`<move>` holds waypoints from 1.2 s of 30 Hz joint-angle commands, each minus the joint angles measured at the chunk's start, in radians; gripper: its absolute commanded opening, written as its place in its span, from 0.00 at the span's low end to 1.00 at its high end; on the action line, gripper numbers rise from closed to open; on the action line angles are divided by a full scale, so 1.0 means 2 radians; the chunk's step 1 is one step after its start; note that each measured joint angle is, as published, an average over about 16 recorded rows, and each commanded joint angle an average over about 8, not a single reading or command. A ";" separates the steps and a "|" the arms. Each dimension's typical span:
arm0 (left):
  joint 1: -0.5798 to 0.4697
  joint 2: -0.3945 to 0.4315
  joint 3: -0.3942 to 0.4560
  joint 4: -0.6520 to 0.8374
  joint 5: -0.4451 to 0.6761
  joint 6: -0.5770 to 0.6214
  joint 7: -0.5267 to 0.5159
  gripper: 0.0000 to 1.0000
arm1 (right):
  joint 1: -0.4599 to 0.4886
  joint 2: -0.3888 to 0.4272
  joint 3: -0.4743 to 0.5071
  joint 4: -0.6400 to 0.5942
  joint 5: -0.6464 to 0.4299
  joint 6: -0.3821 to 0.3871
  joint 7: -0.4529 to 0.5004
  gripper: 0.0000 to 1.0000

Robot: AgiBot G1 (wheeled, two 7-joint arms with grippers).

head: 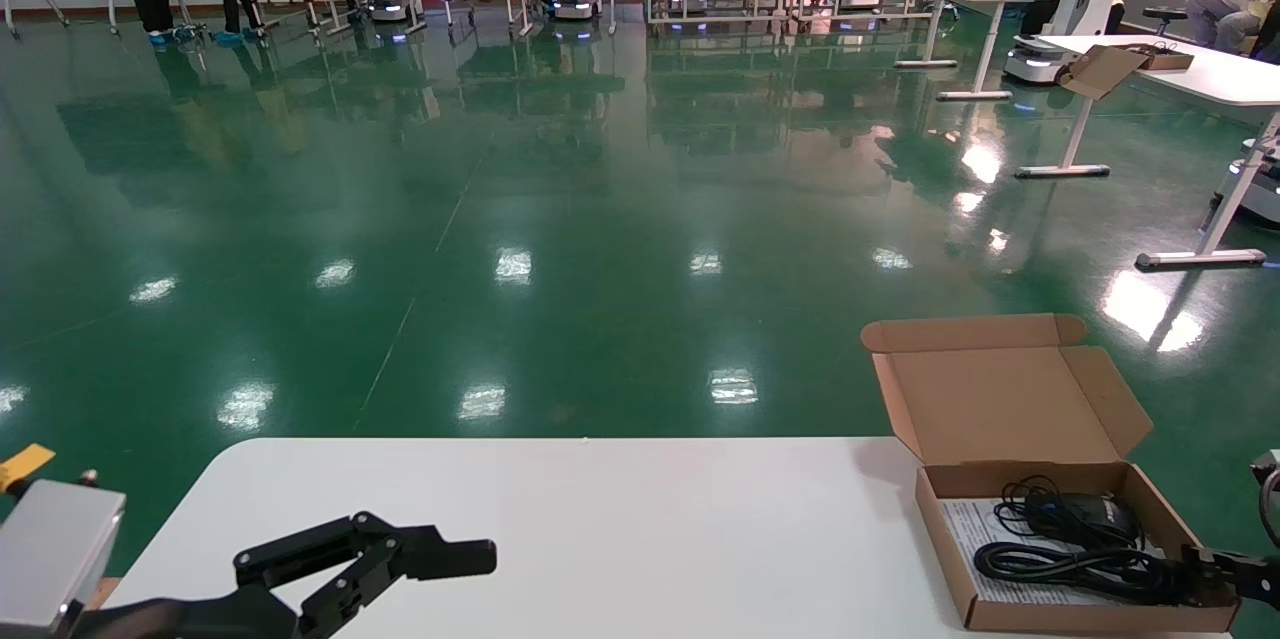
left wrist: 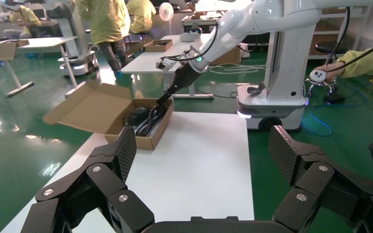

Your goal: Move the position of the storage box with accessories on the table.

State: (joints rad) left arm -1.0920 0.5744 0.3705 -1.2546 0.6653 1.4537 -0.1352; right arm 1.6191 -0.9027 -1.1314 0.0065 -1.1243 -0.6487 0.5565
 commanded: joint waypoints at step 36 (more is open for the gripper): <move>0.000 0.000 0.000 0.000 0.000 0.000 0.000 1.00 | 0.061 0.016 0.037 0.007 0.053 -0.008 -0.005 1.00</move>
State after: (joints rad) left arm -1.0921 0.5743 0.3707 -1.2546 0.6652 1.4536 -0.1351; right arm 1.7376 -0.8684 -1.0531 0.0210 -1.0126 -0.6748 0.5550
